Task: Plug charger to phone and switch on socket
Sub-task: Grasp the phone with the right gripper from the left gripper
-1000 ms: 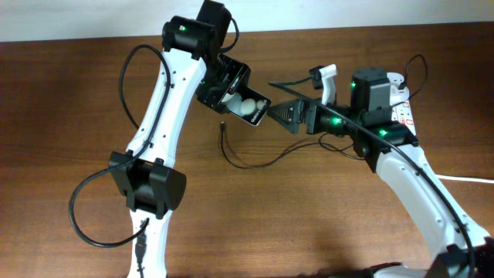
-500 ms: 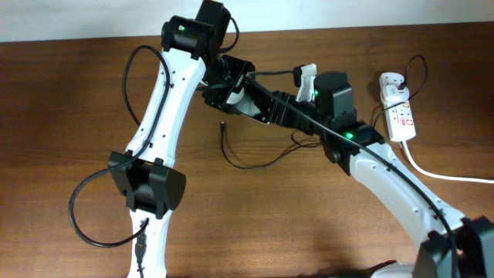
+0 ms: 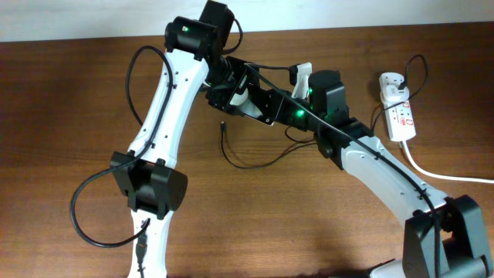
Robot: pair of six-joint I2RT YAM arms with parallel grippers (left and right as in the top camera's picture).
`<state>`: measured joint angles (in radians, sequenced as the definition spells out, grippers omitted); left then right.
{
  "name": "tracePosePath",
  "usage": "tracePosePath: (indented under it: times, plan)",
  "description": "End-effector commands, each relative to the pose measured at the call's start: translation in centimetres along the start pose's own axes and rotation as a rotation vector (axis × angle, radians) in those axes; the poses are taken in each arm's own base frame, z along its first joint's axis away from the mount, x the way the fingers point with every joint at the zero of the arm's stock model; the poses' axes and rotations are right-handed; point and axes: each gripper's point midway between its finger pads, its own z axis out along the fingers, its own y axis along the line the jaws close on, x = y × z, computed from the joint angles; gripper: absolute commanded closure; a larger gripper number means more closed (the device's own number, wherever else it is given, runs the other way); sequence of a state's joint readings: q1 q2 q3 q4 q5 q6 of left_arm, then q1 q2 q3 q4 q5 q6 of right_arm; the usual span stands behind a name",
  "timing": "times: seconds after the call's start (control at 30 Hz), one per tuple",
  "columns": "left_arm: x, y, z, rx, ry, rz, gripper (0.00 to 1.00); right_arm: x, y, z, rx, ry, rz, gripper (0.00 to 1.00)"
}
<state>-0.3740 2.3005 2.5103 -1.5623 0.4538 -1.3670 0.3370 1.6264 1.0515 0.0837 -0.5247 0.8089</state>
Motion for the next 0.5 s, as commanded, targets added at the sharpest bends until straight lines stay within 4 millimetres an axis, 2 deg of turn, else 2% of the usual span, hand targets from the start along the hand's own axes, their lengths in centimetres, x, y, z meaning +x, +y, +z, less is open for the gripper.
tracePosePath:
  times: [0.0, 0.23, 0.47]
  plan:
    - [1.76, -0.55, -0.36, 0.023, 0.041, 0.019, 0.77, 0.03, 0.73, 0.23, -0.028, 0.014, 0.011, 0.7]
    - [1.73, -0.57, -0.37, 0.024, 0.041, 0.018, 0.78, 0.47, 1.11, 0.21, -0.05, 0.04, 0.012, 0.77]
    - [1.74, -0.56, -0.37, 0.024, 0.041, 0.018, 0.75, 0.42, 1.11, 0.2, -0.05, 0.038, 0.011, 0.96]
